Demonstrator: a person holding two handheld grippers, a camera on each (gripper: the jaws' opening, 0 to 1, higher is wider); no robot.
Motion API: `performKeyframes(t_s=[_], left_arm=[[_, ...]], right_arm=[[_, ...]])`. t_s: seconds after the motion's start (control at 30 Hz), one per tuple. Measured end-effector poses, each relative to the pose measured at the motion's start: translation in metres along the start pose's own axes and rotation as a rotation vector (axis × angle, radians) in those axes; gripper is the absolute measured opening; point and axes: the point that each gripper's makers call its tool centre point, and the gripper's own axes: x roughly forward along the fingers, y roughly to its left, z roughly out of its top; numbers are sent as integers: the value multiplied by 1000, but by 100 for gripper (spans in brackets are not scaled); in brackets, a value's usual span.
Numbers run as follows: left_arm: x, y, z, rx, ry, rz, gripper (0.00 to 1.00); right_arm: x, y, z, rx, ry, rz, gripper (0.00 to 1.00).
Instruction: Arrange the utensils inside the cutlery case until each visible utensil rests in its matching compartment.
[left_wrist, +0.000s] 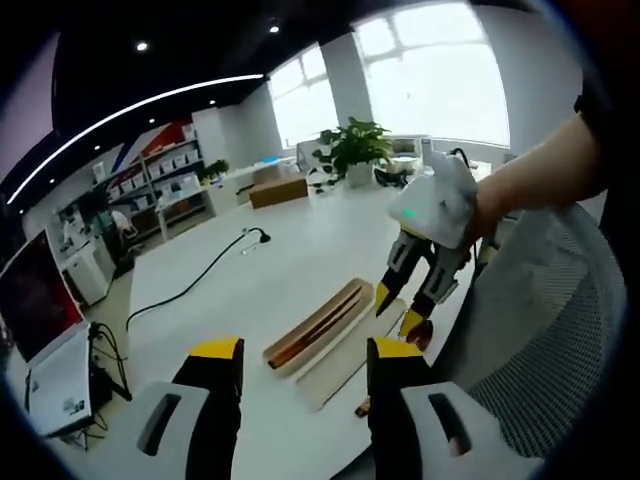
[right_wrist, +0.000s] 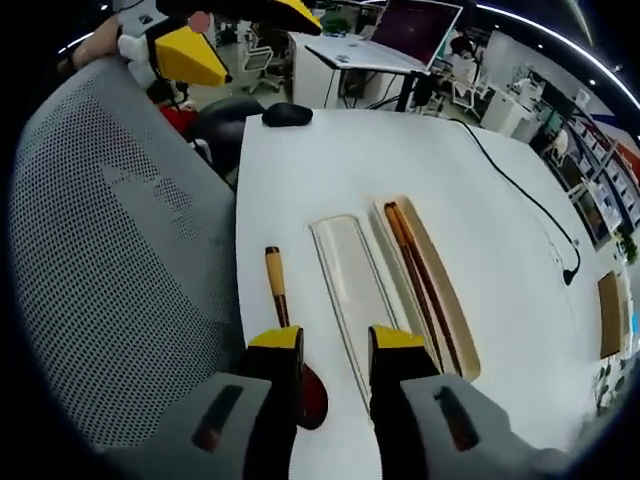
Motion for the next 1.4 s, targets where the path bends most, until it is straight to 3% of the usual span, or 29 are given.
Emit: performKeyframes(t_s=[0.13, 0.27, 0.47, 0.83, 1.4], left_arm=[[0, 1, -1, 9, 3, 6, 51], [-2, 4, -1, 7, -2, 21, 51], [-2, 7, 0, 28, -2, 39, 50], [-3, 8, 0, 6, -6, 43, 50], [-2, 5, 0, 0, -6, 22, 50]], right_arm=[[8, 13, -2, -45, 28, 73, 20], [21, 23, -6, -83, 74, 136, 22], [37, 28, -13, -124, 135, 170, 22], [50, 36, -23, -164, 198, 207, 20], [59, 45, -23, -202, 212, 186, 20]])
